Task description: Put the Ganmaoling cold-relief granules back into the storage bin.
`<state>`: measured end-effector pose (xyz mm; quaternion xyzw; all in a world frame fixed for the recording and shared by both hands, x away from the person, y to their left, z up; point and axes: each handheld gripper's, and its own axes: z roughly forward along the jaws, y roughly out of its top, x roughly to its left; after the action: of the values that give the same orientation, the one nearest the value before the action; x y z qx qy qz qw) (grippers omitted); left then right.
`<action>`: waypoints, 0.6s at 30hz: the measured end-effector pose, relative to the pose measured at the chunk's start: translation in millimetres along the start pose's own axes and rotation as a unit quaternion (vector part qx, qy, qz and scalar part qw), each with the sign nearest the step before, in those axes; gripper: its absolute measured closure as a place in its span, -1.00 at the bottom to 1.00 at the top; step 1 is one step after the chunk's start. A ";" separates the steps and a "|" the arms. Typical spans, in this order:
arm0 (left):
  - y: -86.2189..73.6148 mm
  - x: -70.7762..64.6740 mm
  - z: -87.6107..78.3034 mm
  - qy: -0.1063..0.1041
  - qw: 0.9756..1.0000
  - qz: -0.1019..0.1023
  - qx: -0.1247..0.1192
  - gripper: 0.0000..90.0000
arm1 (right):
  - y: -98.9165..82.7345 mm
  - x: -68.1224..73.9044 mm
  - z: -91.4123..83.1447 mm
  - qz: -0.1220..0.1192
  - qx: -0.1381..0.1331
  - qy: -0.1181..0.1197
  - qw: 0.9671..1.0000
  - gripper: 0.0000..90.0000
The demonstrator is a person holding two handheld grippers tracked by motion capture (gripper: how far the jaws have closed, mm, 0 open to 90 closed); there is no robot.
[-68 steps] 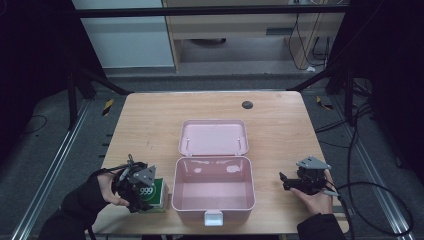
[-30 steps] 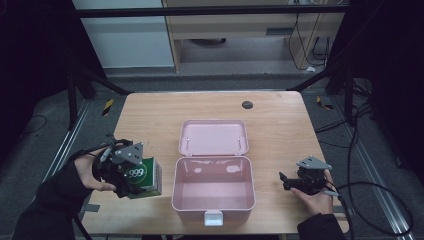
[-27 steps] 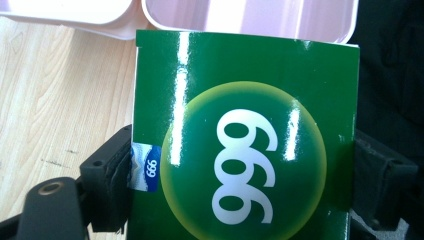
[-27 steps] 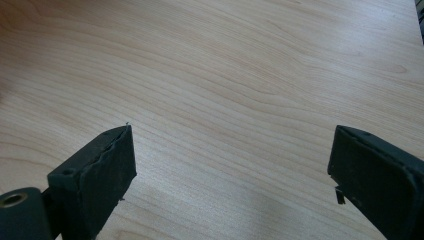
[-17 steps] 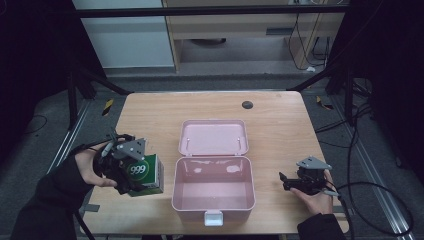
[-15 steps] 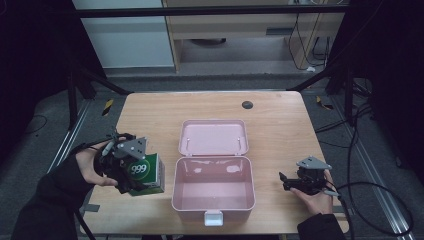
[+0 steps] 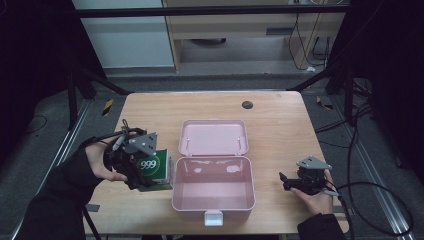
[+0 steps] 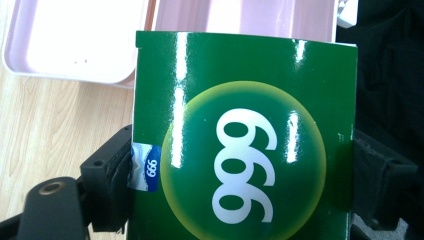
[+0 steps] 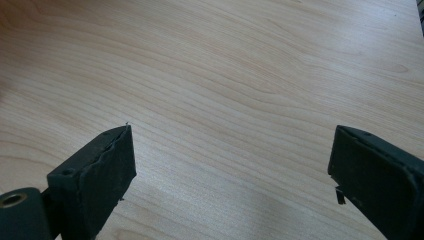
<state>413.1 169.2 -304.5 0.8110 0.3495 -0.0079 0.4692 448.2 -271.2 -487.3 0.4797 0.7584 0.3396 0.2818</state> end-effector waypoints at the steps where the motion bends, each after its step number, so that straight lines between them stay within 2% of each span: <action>1: 1.4 -0.9 0.2 -0.001 1.000 0.003 0.002 -0.67 | 0.0 0.3 0.1 0.001 0.000 0.000 1.000 -0.88; 4: 5.2 -3.3 1.9 -0.008 1.000 0.014 0.006 -0.67 | 0.0 0.5 0.1 0.001 0.001 0.000 1.000 -0.88; 12: 10.8 -12.6 13.1 -0.022 0.999 0.018 0.017 -0.67 | -0.1 0.2 0.2 0.000 0.000 0.000 1.000 -0.88; 14: 14.2 -11.8 14.6 -0.032 0.998 0.046 0.037 -0.67 | -0.1 0.4 0.1 0.002 0.001 0.000 1.000 -0.88; 15: 16.4 -8.9 12.9 -0.034 0.995 0.074 0.062 -0.67 | -0.2 0.6 0.1 0.002 0.001 0.000 1.000 -0.88; 16: 21.9 -1.2 8.0 -0.038 0.982 0.143 0.121 -0.67 | -0.3 0.6 0.1 0.002 0.001 0.000 1.000 -0.88; 17: 26.3 3.3 6.1 -0.044 0.970 0.185 0.153 -0.67 | -0.3 0.6 0.1 0.002 0.001 0.001 1.000 -0.88; 18: 28.2 3.7 6.9 -0.046 0.966 0.196 0.163 -0.67 | -0.3 0.6 0.1 0.002 0.001 0.001 1.000 -0.89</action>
<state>434.3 157.1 -288.3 0.9280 0.1552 -0.0099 0.3385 447.9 -270.8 -487.6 0.4813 0.7581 0.3394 0.2801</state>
